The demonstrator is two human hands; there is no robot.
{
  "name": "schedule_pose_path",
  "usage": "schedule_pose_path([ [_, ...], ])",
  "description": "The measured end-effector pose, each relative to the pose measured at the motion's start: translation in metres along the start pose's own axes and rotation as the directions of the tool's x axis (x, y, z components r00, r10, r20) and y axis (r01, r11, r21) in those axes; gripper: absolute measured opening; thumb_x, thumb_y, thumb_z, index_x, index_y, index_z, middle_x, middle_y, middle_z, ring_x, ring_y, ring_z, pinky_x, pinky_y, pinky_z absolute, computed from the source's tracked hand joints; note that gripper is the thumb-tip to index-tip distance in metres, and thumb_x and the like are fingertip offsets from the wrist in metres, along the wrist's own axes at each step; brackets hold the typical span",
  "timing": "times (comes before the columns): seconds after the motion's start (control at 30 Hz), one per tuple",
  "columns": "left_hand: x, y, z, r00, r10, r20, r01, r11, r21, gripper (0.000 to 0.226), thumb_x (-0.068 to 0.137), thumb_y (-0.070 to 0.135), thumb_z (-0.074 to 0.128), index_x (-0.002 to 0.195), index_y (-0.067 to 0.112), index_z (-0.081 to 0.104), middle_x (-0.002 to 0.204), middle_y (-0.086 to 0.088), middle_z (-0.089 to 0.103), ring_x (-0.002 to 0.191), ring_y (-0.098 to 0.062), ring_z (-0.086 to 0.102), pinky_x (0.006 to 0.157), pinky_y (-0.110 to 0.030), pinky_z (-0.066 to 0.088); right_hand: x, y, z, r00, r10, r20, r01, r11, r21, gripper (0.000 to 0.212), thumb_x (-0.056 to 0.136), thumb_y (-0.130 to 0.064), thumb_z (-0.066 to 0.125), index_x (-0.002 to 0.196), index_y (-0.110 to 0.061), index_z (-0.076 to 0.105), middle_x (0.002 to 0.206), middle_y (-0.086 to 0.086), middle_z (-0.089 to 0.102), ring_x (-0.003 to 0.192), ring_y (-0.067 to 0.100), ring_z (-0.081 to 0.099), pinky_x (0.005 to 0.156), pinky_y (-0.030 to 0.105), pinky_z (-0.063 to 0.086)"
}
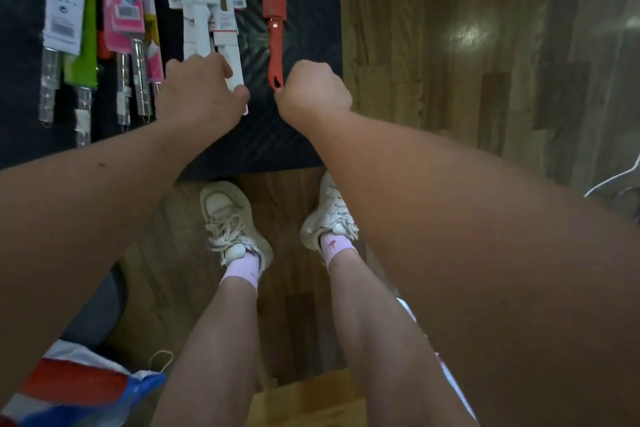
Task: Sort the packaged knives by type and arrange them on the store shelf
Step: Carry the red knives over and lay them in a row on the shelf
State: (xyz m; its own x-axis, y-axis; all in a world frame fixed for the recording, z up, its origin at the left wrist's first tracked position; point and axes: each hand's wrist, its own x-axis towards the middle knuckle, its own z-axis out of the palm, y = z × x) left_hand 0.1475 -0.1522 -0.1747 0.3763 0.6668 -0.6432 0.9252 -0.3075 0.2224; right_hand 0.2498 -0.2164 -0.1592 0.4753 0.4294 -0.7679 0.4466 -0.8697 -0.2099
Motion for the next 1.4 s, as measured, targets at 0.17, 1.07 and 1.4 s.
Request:
schedule_pose_path([
  [0.17, 0.039, -0.008, 0.024, 0.997, -0.054, -0.050, 0.049, 0.993, -0.110, 0.057, 0.089, 0.038, 0.059, 0.131, 0.005, 0.043, 0.131, -0.018, 0.049, 0.122, -0.034, 0.046, 0.097, -0.045, 0.040, 0.043, -0.002, 0.027, 0.996, -0.004, -0.085, 0.008, 0.999, 0.040, 0.030, 0.097, -0.028, 0.048, 0.122, -0.012, 0.052, 0.121, 0.006, 0.057, 0.109, 0.025, 0.056, 0.070, 0.031, 0.040],
  [1.07, 0.087, 0.023, 0.039, 0.990, -0.108, -0.093, 0.107, 0.994, -0.020, 0.052, 0.085, 0.009, 0.066, 0.128, 0.006, 0.037, 0.136, -0.022, 0.029, 0.110, -0.036, 0.048, 0.084, -0.038, 0.045, 0.100, -0.001, 0.010, 0.999, -0.019, -0.039, 0.025, 0.988, 0.155, 0.025, 0.088, -0.027, 0.061, 0.107, -0.011, 0.060, 0.102, 0.006, 0.063, 0.097, 0.024, 0.062, 0.075, 0.031, 0.048],
  [1.4, 0.088, 0.012, 0.046, 0.977, -0.074, -0.201, 0.062, 0.996, -0.065, 0.046, 0.079, -0.017, 0.050, 0.118, 0.008, 0.045, 0.131, -0.020, 0.031, 0.097, -0.037, 0.051, 0.080, -0.041, 0.049, 0.106, 0.006, 0.016, 0.999, -0.045, -0.012, 0.046, 0.987, 0.154, 0.017, 0.088, -0.027, 0.061, 0.097, -0.013, 0.059, 0.091, 0.003, 0.060, 0.087, 0.024, 0.065, 0.076, 0.033, 0.055],
])
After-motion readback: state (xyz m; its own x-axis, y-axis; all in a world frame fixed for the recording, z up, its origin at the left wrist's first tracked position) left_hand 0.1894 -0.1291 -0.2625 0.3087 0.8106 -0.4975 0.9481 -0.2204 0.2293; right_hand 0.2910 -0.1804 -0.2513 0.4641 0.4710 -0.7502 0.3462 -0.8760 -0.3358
